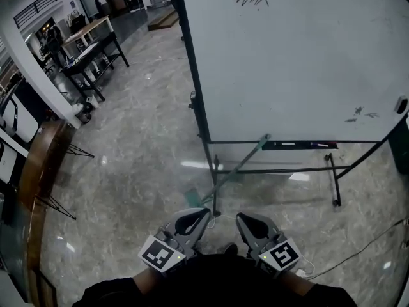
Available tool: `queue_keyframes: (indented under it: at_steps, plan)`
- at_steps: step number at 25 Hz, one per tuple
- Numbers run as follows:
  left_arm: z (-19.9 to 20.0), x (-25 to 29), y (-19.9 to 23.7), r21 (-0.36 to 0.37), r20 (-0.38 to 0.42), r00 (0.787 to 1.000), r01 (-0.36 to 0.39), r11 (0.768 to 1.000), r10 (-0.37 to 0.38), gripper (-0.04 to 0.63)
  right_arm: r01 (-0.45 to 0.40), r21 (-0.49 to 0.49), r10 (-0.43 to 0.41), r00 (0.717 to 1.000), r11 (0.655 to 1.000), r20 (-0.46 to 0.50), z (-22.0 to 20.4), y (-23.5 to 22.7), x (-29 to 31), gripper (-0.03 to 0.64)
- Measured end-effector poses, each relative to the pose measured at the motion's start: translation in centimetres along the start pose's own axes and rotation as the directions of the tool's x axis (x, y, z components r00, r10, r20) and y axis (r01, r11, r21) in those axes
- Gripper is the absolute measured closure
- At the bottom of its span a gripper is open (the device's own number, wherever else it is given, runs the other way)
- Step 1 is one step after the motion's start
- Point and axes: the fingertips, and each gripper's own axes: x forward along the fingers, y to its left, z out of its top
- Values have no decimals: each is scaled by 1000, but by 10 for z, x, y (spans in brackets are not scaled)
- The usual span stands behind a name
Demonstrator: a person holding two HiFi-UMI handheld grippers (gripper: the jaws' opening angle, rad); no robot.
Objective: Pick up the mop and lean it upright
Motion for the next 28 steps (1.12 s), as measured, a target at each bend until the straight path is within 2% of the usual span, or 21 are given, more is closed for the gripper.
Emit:
queue_keyframes:
  at_steps: [7, 15, 17, 20, 28]
  plan:
    - [-7, 31, 8, -6, -3, 998, 56, 998, -56, 578, 53, -7, -53, 998, 999, -16, 0, -18, 0, 612]
    - [-17, 71, 36, 14, -22, 991, 131, 991, -130, 583, 181, -11, -182, 983, 983, -9, 7, -49, 5, 612]
    - [-23, 82, 45, 18, -36, 987, 156, 988, -155, 584, 220, 1, -220, 975, 975, -3, 11, -56, 10, 612]
    - [-33, 97, 57, 16, -64, 980, 192, 981, -190, 545, 257, 14, -257, 966, 966, 20, 20, -60, 18, 612]
    - [-67, 134, 82, 25, -137, 951, 282, 959, -276, 520, 339, -15, -339, 941, 941, -1, 14, -69, 31, 612]
